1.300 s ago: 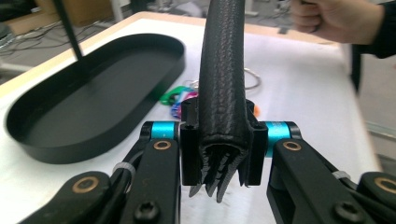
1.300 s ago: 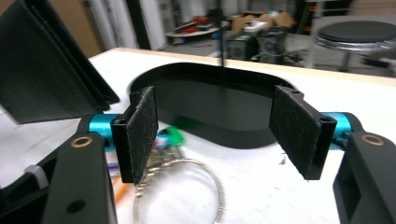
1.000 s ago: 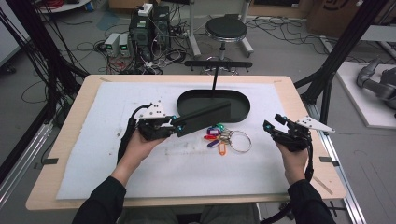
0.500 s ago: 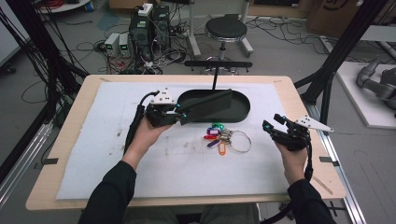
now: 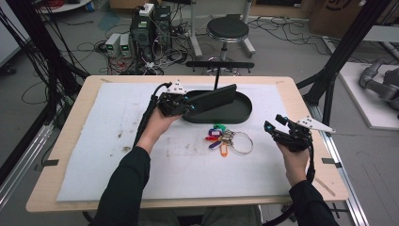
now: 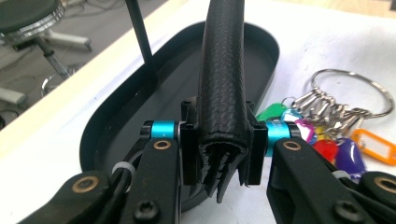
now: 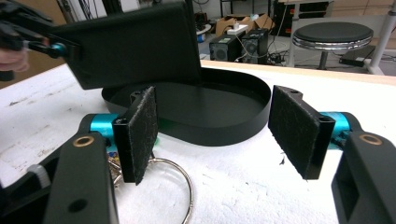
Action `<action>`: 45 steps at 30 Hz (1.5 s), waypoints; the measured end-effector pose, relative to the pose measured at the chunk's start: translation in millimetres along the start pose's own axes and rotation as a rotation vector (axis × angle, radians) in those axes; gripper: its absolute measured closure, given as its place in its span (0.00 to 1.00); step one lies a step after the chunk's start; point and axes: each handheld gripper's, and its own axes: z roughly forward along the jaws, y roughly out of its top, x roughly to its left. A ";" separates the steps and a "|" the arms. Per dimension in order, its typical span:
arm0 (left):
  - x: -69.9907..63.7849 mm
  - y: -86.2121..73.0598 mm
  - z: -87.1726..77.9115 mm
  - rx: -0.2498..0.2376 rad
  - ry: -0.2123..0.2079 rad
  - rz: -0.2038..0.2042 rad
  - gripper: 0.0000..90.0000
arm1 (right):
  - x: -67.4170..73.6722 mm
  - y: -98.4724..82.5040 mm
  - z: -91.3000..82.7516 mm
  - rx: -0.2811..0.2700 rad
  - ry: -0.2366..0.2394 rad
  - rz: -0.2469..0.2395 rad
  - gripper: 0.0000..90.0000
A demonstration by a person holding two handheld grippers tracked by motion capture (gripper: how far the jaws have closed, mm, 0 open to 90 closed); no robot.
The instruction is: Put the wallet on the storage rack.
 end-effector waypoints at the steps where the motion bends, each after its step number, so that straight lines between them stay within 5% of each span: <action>1: 0.3 1.0 3.0 0.006 0.003 0.001 0.82 | 0.3 -0.1 0.1 0.002 0.001 0.002 0.38; 9: 6.5 3.9 31.1 0.007 0.010 0.012 0.82 | -0.8 -0.7 1.5 0.006 0.005 -0.003 0.38; 15: 12.1 -1.3 46.6 0.005 -0.001 -0.038 0.82 | -1.0 -0.9 2.1 0.010 0.010 -0.001 0.38; 31: 17.0 -11.8 59.2 0.030 -0.020 -0.079 0.80 | -0.8 -1.3 3.1 0.018 0.020 -0.011 0.38; 35: 17.6 -11.1 58.2 0.030 0.010 -0.111 0.60 | -1.5 -1.4 2.9 0.017 0.018 -0.009 0.38; 45: 15.0 -12.8 42.2 0.029 0.052 -0.120 0.43 | -2.0 -1.5 2.3 0.018 0.015 -0.010 0.38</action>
